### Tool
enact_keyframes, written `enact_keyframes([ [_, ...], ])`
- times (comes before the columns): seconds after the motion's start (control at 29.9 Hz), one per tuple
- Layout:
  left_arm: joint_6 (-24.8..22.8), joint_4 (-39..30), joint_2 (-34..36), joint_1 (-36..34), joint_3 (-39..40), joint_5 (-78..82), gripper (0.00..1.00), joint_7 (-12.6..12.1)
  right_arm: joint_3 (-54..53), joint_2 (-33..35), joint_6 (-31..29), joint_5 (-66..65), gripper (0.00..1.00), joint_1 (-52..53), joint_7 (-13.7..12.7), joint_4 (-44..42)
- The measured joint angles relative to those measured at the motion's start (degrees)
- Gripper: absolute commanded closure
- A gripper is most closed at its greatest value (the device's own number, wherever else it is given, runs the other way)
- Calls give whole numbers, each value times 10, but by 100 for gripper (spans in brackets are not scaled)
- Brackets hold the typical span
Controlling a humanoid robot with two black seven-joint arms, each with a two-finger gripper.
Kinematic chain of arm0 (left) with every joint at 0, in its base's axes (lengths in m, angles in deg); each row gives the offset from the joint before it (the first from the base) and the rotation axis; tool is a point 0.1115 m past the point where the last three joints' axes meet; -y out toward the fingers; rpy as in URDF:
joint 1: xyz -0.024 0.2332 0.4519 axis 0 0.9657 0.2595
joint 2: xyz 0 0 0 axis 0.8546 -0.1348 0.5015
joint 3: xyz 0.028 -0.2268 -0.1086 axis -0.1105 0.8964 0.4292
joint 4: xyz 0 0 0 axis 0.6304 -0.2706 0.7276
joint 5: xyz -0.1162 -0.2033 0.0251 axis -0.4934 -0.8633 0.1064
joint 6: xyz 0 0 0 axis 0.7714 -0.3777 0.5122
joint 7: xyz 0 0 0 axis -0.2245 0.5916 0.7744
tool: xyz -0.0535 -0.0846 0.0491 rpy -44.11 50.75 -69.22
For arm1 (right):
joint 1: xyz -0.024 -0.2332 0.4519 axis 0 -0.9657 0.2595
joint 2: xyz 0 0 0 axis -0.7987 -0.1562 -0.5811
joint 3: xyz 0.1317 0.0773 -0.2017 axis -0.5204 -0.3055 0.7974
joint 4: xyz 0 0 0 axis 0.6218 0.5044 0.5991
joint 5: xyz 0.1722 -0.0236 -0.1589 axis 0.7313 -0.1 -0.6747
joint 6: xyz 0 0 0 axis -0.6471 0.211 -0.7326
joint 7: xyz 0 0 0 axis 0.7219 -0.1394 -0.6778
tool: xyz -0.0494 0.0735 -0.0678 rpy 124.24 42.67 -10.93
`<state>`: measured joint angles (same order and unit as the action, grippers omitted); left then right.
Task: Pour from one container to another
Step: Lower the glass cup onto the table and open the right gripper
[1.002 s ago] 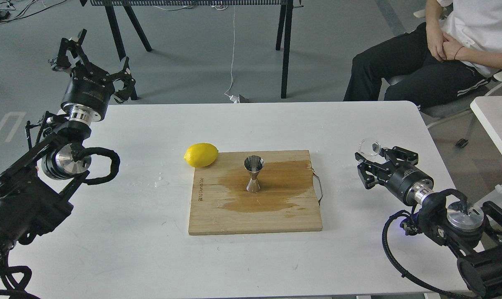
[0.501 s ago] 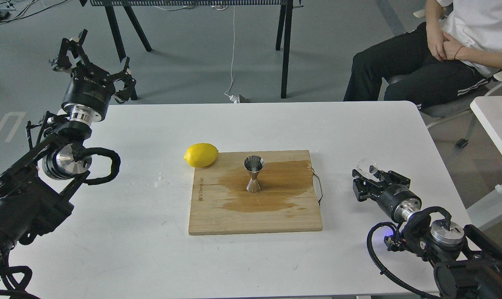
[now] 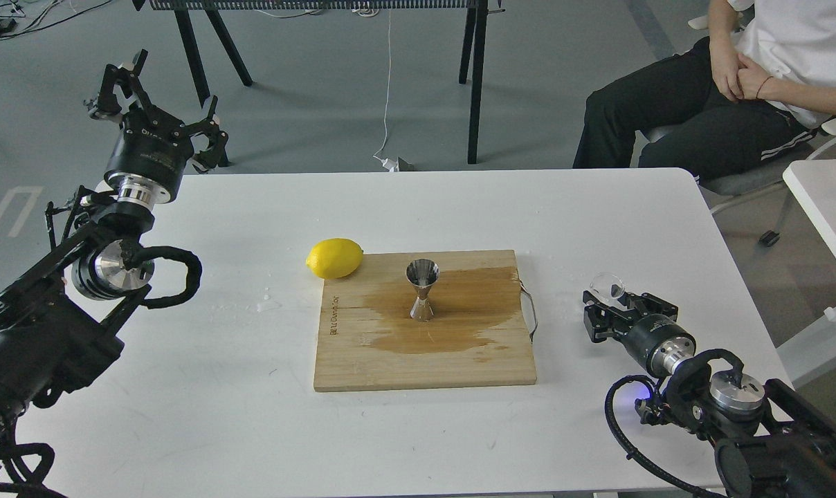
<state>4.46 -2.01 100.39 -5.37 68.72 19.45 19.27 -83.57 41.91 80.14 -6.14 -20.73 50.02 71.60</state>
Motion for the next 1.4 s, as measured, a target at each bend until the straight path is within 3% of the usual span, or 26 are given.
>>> enact_keyframes([
  [0.37,0,0,-3,2,2,0,0,0,2,1,-2,-2,29,-1,2,4],
  [0.47,0,0,-3,2,2,0,0,0,2,1,-8,-3,30,-2,3,4],
  [0.57,0,0,-3,2,2,0,0,0,3,2,-17,-3,40,-5,4,4],
  [0.67,0,0,-4,2,1,0,0,0,4,2,-24,-3,66,-6,5,3],
  [0.77,0,0,-4,2,1,0,0,0,4,2,-26,-4,68,-6,5,2],
  [0.8,0,0,-4,2,1,0,0,0,5,2,-26,-4,66,-6,6,1],
  [0.9,0,0,-4,2,1,0,0,0,5,2,-26,-4,43,-6,6,1],
  [1.0,0,0,-4,2,1,0,0,0,5,2,-22,-4,33,-6,6,1],
  [1.3,0,0,-2,1,1,0,0,0,4,2,-23,-4,24,-7,8,-2],
  [1.34,0,0,-2,2,1,0,0,0,4,2,-23,-4,20,-7,8,-2],
  [1.4,0,0,-2,2,1,0,0,0,4,2,-24,-4,0,-7,8,-2],
])
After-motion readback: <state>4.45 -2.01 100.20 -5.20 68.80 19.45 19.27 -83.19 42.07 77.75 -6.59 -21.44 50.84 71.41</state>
